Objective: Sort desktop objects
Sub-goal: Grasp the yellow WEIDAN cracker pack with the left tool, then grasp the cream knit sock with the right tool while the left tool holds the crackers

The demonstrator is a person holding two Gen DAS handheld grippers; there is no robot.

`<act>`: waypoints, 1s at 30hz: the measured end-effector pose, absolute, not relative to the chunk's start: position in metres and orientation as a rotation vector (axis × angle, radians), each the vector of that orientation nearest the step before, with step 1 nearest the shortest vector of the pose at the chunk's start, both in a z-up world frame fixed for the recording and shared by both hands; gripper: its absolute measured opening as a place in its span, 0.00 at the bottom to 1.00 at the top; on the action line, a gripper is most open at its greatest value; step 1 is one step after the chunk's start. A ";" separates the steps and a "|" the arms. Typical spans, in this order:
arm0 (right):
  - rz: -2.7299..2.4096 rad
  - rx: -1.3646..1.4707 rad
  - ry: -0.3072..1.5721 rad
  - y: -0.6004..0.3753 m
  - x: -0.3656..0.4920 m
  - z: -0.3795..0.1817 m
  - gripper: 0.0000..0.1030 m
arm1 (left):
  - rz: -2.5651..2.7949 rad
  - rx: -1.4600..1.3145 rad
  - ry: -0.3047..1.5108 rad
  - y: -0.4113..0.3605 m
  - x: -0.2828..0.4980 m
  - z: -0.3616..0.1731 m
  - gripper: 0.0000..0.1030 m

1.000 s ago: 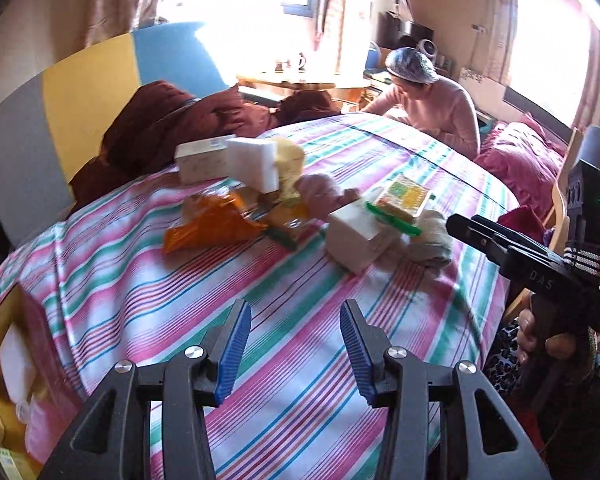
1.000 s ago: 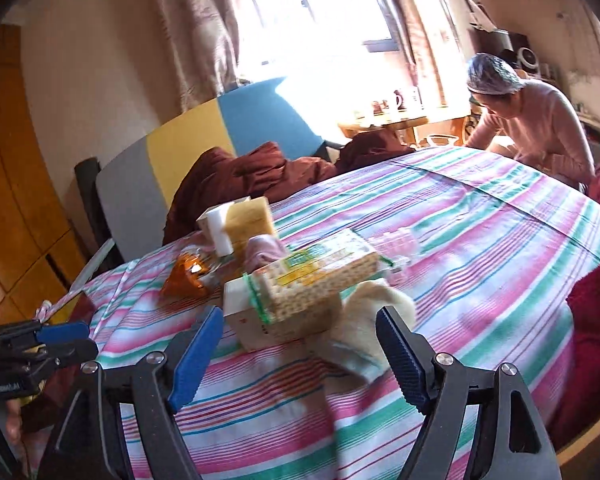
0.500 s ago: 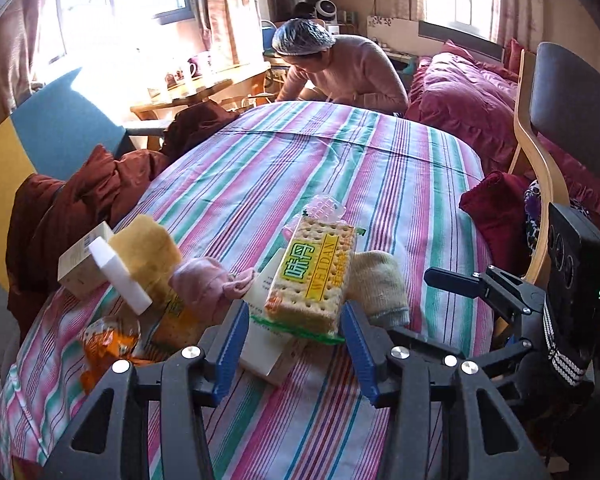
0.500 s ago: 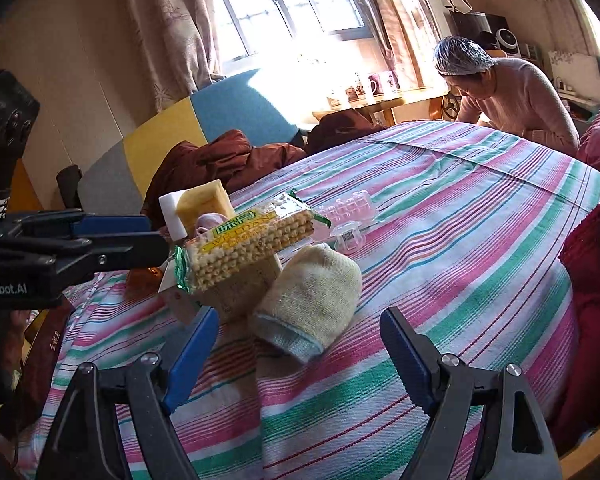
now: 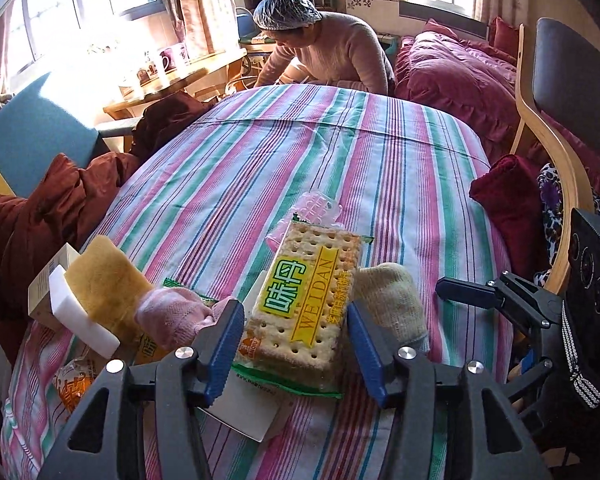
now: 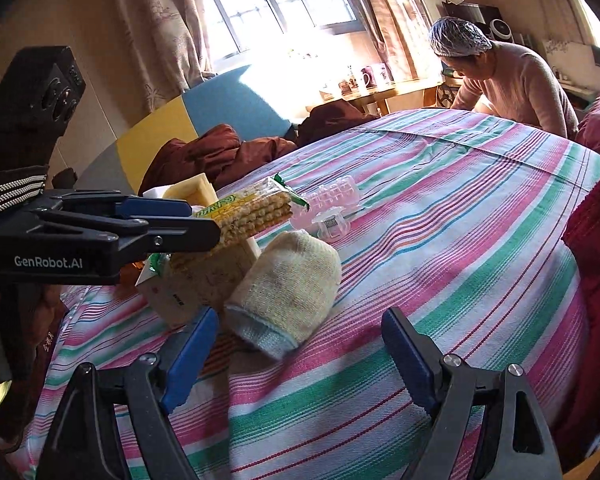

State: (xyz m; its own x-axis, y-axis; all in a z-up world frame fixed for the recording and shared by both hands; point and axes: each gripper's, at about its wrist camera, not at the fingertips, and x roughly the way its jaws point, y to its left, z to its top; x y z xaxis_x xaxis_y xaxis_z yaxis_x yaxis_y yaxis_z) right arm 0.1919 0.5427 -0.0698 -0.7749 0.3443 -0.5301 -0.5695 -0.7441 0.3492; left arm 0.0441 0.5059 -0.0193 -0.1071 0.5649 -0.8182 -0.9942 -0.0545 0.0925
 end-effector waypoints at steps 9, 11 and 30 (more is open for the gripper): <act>2.461 -0.628 0.648 0.542 0.185 -0.068 0.84 | 1.585 -0.721 0.715 0.492 0.042 -0.016 0.49; 2.460 -0.646 0.619 0.541 0.180 -0.066 0.84 | 1.599 -0.728 0.669 0.480 0.040 -0.014 0.49; 2.488 -0.828 0.342 0.545 0.133 -0.047 0.94 | 1.907 -0.896 0.394 0.279 0.023 -0.041 0.49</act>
State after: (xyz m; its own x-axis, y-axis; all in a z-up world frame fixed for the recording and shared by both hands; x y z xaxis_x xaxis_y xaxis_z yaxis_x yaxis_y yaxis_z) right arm 0.1329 0.5454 -0.0466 -0.6945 0.3727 -0.6154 -0.5249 -0.8475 0.0791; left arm 0.0230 0.2790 -0.0412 -0.2725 0.6292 -0.7279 -0.8661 -0.4899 -0.0992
